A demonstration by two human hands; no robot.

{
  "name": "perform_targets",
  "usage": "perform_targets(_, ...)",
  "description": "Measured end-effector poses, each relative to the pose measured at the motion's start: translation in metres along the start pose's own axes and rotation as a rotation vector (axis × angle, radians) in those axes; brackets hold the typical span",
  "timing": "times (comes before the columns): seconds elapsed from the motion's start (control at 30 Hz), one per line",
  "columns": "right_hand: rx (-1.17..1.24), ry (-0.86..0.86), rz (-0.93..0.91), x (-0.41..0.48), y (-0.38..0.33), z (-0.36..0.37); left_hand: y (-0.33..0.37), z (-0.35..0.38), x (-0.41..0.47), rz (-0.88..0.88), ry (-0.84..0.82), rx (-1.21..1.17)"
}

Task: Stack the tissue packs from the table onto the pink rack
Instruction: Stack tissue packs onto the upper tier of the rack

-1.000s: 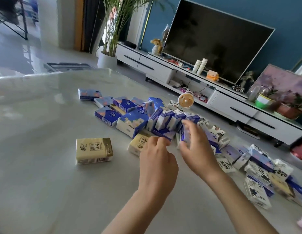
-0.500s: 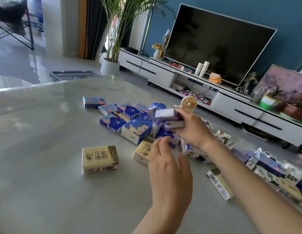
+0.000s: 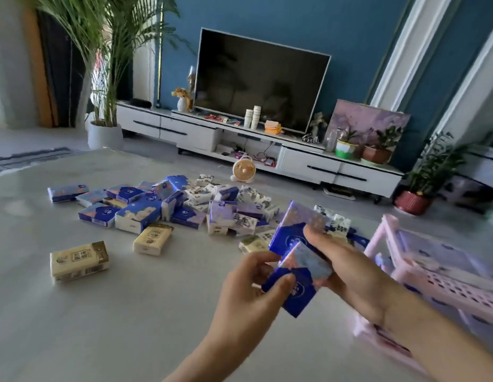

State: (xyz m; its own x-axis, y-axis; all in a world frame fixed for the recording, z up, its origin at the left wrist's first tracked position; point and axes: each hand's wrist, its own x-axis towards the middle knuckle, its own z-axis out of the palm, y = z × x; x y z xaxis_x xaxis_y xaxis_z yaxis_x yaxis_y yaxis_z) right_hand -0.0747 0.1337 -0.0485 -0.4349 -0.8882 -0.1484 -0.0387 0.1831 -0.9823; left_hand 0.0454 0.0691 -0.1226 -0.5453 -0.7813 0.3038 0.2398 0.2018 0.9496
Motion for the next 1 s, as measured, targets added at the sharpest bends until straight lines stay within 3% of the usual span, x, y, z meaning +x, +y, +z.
perform_targets(0.17,-0.022,0.314,-0.235,-0.077,-0.026,-0.065,0.057,0.064,-0.013,0.09,-0.282,0.063)
perform_targets(0.3,-0.042,0.676,-0.398,-0.113,-0.03,-0.139,0.092,0.11,0.003,0.15,-0.265,0.109)
perform_targets(0.43,-0.136,0.891,-0.286,-0.105,0.001,-0.195,0.089,0.173,0.033,0.165,-0.24,0.288)
perform_targets(0.53,-0.271,0.909,-0.251,-0.087,0.031,-0.206,0.06,0.211,0.049,0.256,-0.175,0.604)
perform_targets(0.63,-0.567,0.91,-0.254,-0.074,0.044,-0.201,0.039,0.225,0.054,0.274,-0.139,0.972)
perform_targets(0.77,-0.912,0.934,-0.111,-0.071,0.048,-0.2,0.037,0.225,0.048,0.369,-0.214,1.446)
perform_targets(0.87,-1.029,0.943,-0.091,-0.071,0.05,-0.2,0.038,0.221,0.053,0.455,-0.298,1.395)
perform_targets(1.0,-1.038,0.83,-0.164,-0.067,0.05,-0.205,0.043,0.216,0.06,0.599,-0.631,1.319)
